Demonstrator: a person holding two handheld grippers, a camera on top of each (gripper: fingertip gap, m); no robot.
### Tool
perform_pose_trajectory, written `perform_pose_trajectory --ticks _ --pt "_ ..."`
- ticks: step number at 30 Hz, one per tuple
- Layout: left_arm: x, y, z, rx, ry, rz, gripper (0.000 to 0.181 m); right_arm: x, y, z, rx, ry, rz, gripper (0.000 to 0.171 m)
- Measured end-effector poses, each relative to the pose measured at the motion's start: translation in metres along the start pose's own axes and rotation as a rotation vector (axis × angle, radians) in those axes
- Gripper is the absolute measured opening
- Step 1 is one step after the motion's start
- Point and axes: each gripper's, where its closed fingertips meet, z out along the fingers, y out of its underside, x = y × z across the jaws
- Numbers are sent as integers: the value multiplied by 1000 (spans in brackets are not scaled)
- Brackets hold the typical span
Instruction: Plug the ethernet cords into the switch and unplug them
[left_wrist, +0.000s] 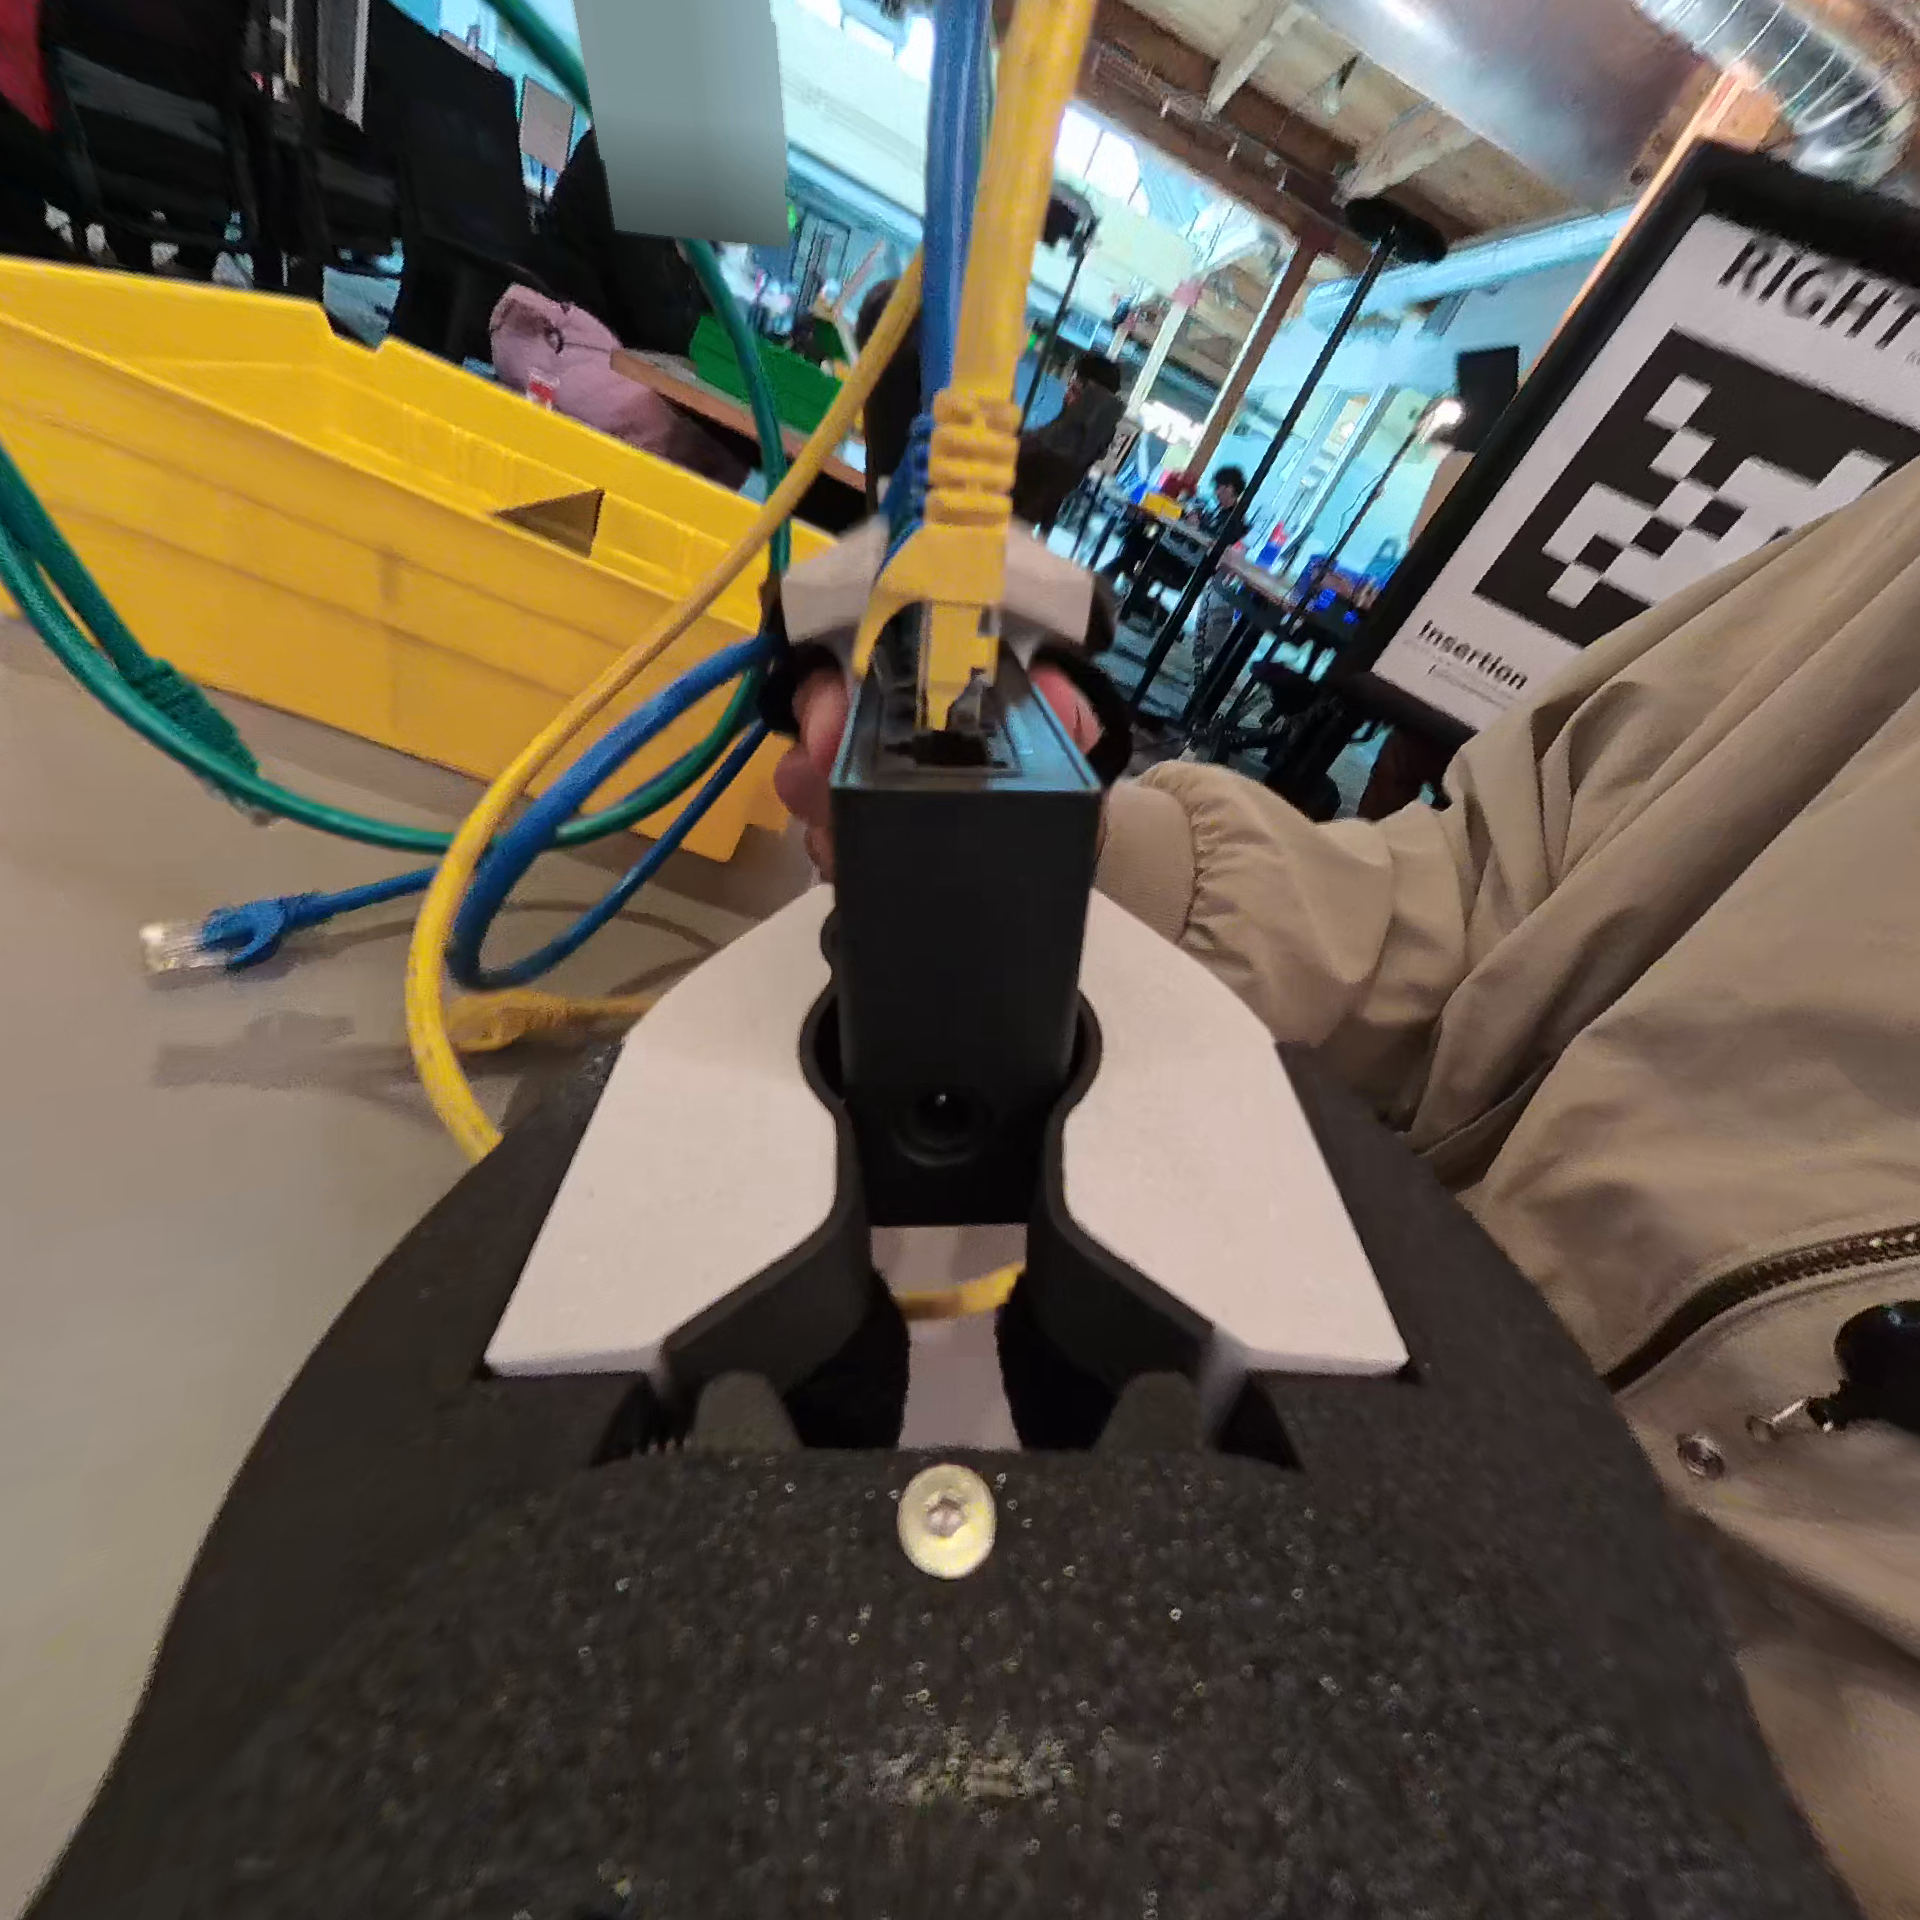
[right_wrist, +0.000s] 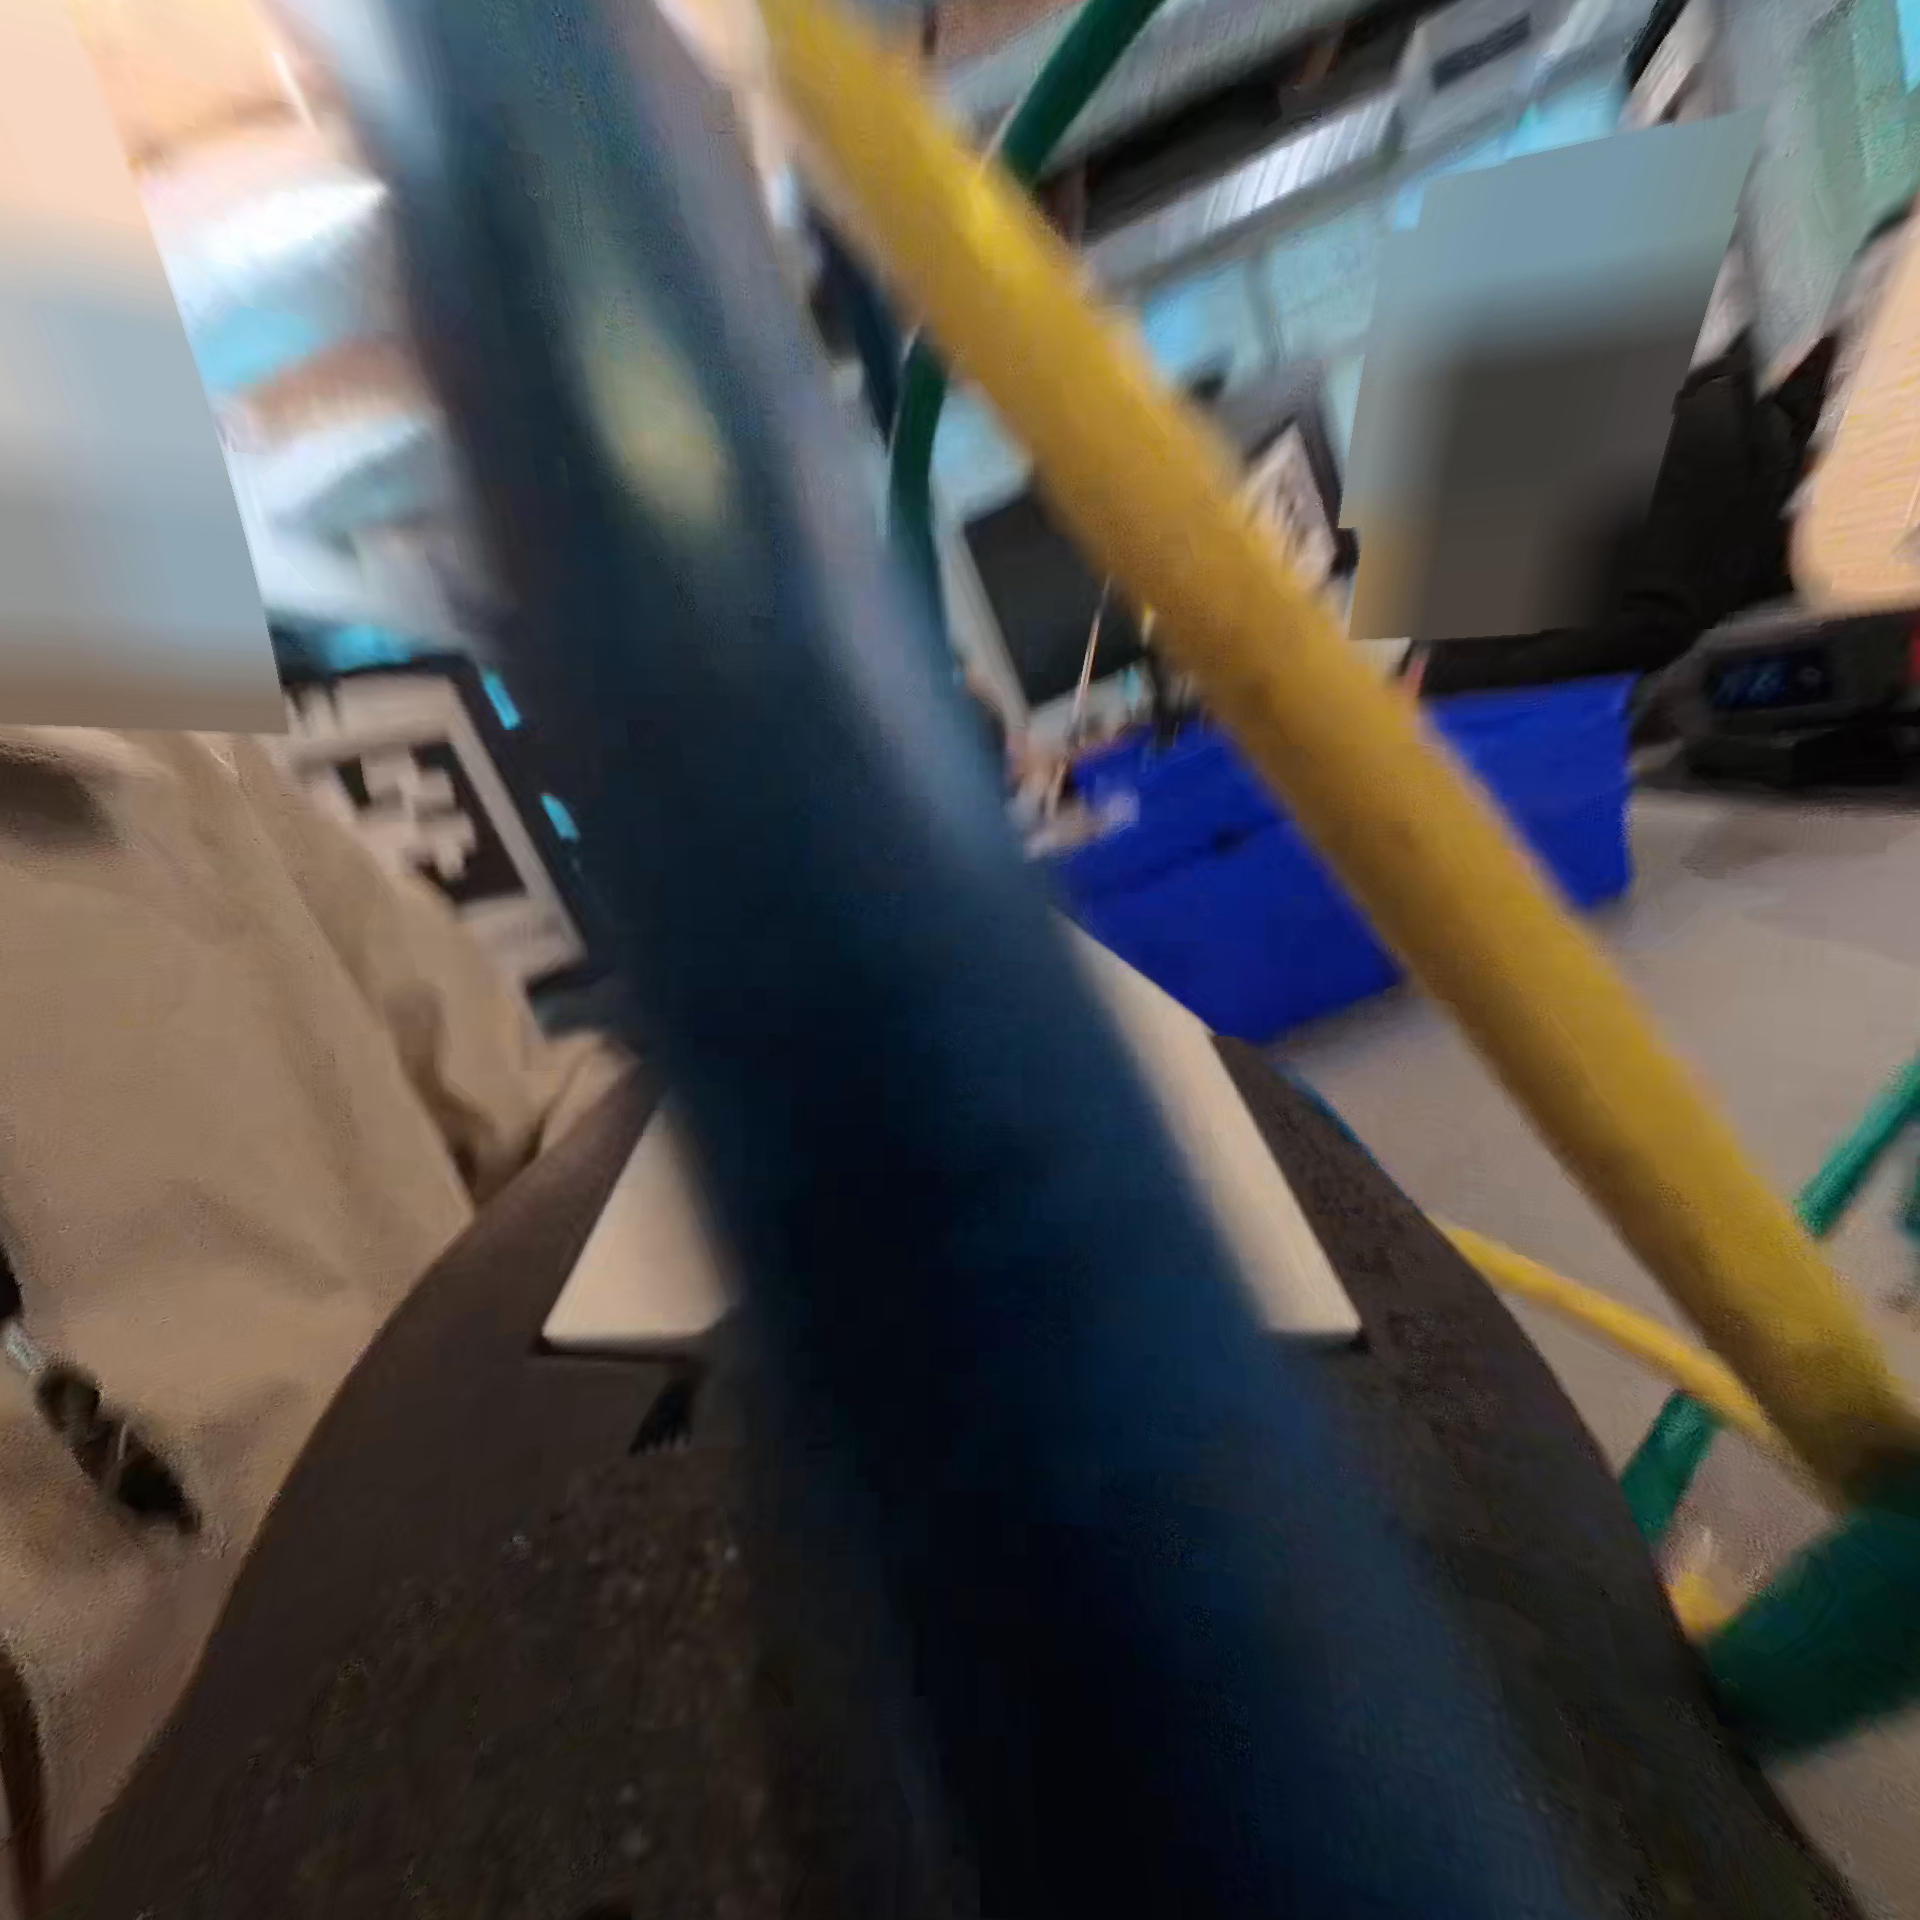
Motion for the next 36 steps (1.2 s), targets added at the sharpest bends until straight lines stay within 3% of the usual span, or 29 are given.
perform_pose_trajectory --ticks 1,3,5,8,11,16,21,27,30,36 --pt "-2 14 -2 -74 -28 28 34 1 -23 -8 120 -17 45 9" --pt "0 25 -9 -85 -55 30 34 8 -34 -16 104 20 8 10" --pt "8 9 -17 48 -39 -37 33 5 -18 -10 -15 26 -20 12" --pt "0 -3 -26 91 -132 -1 33 16 6 -3 -161 116 -75 9" --pt "1 -15 -35 175 -118 -29 31 36 24 -1 -291 265 -124 12" --pt "18 -10 -38 192 -103 -50 31 53 28 0 -292 461 -58 23" --pt "8 -12 -55 249 -202 -60 31 37 50 9 -413 421 -133 42" --pt "1 -17 -79 265 -262 -29 31 -21 88 -1 -605 217 -12 59" --pt "3 -16 -84 269 -271 -39 31 -53 72 -12 -532 132 57 62" --pt "4 -12 -86 282 -302 -83 31 -43 18 -54 -371 271 1 61"
